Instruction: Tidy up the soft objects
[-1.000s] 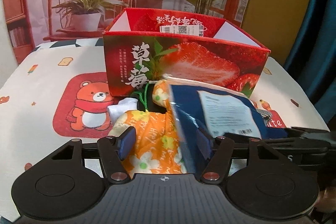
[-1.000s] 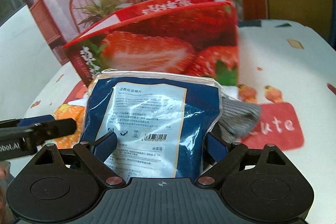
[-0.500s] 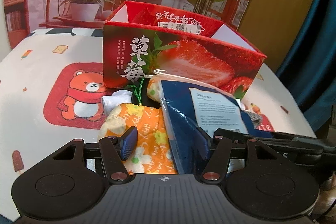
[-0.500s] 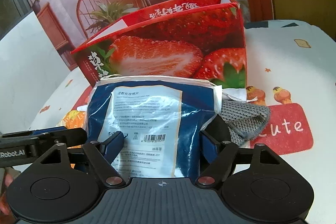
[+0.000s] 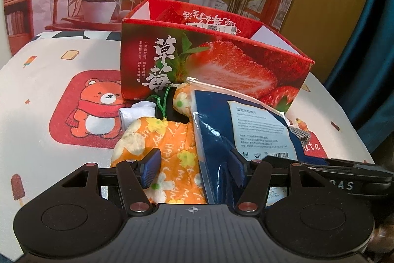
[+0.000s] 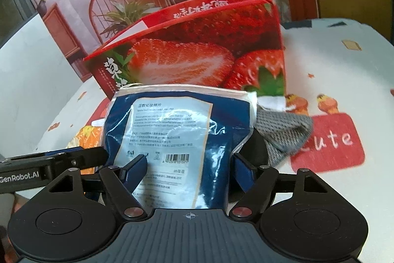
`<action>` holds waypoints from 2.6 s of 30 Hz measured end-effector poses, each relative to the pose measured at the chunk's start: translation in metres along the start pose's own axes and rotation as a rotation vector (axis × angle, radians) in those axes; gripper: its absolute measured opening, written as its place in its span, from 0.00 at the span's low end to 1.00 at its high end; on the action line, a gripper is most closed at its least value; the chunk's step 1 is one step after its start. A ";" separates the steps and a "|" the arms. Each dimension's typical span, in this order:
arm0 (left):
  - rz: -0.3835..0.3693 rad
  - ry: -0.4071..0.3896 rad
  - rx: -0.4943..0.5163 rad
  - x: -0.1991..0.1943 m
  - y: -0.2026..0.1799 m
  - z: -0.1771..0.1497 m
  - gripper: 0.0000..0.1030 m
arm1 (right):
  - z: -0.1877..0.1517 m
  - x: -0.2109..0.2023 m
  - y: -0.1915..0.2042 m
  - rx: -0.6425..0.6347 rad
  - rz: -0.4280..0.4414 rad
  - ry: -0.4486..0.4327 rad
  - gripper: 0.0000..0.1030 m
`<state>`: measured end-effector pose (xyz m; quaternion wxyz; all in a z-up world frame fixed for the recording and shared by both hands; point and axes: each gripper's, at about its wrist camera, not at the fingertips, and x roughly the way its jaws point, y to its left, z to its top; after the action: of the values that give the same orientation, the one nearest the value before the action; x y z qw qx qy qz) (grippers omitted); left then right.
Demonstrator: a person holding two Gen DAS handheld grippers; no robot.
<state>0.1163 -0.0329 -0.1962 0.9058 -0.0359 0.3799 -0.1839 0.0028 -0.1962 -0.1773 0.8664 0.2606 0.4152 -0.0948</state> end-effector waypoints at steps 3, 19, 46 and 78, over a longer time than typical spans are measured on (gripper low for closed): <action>0.000 -0.001 0.003 0.000 -0.001 0.000 0.60 | -0.003 -0.002 -0.005 0.026 0.009 0.005 0.70; -0.074 0.022 -0.050 -0.006 0.009 -0.003 0.60 | -0.004 -0.003 0.001 0.012 0.036 -0.007 0.61; -0.186 0.113 -0.002 0.006 -0.001 -0.010 0.47 | -0.010 -0.019 -0.003 0.040 0.038 0.032 0.43; -0.168 -0.204 0.046 0.024 -0.018 0.168 0.46 | 0.181 0.004 0.027 -0.258 0.080 -0.284 0.40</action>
<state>0.2441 -0.0705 -0.0898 0.9219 -0.0654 0.2771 -0.2629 0.1365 -0.2692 -0.0764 0.9455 0.1479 0.2870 -0.0421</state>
